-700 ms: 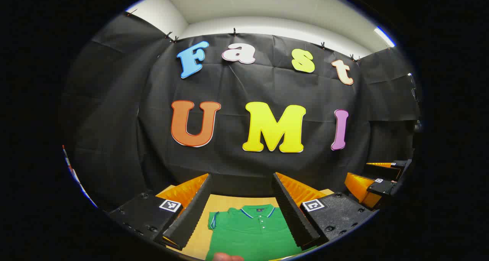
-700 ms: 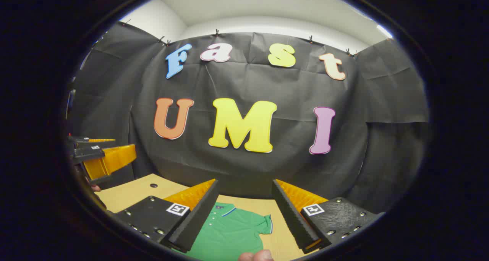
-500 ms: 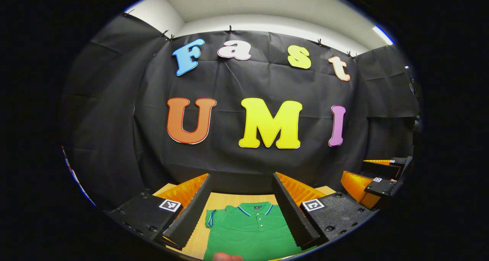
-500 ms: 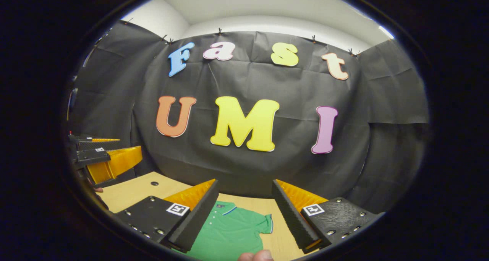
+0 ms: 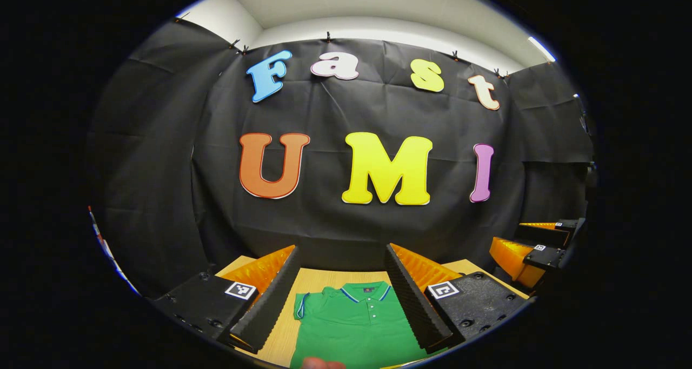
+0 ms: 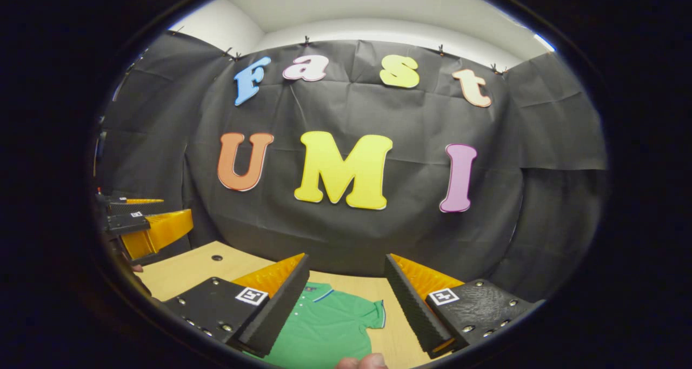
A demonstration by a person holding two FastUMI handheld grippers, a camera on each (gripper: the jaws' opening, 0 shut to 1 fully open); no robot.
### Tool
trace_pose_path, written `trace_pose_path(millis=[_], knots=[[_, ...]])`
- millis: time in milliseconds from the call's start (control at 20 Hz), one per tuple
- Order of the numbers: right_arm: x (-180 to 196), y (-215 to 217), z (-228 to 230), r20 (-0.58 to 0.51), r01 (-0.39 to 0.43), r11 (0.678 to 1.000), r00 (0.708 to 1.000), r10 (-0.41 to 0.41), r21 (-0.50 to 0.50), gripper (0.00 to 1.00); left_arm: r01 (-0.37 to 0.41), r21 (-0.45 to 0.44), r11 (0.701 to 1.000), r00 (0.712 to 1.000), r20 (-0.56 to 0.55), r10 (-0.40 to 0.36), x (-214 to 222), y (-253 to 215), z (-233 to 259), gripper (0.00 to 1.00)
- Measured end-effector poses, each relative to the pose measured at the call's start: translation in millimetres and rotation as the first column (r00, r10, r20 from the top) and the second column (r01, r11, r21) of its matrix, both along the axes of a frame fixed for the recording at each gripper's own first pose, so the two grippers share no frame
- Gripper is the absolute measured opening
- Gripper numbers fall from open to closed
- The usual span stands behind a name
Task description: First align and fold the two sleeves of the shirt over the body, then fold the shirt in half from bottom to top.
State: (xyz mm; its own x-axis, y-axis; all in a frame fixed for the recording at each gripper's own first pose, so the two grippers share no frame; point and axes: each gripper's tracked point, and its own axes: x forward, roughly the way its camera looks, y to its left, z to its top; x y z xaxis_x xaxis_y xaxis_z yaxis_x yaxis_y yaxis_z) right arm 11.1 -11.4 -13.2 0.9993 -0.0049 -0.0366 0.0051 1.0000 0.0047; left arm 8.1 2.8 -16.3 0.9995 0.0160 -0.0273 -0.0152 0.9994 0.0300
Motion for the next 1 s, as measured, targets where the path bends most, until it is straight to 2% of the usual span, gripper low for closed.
trace_pose_path(millis=[350,600,800,1000], knots=[[6.9,-19.3,-13.1,-0.033,0.005,1.0,0.999,-0.005,0.004,0.92,0.01,0.026,1.0,1.0,-0.013,-0.01,2.9,-7.3,-8.5,0.99],[22.3,-44.6,-38.5,-0.089,0.021,1.0,0.996,-0.02,0.01,0.92,0.005,0.032,0.999,1.0,-0.026,-0.005,6.0,-11.1,-14.0,0.99],[52.0,-64.0,-103.6,-0.251,-0.007,1.0,0.968,0.009,0.005,0.93,-0.017,0.031,0.999,0.997,-0.07,0.019,5.1,-10.9,-26.5,0.99],[98.0,-85.7,-161.2,-0.354,-0.077,0.997,0.932,0.081,0.026,0.93,-0.066,0.042,0.997,0.989,-0.128,0.071,1.9,-4.8,-43.6,0.99]])
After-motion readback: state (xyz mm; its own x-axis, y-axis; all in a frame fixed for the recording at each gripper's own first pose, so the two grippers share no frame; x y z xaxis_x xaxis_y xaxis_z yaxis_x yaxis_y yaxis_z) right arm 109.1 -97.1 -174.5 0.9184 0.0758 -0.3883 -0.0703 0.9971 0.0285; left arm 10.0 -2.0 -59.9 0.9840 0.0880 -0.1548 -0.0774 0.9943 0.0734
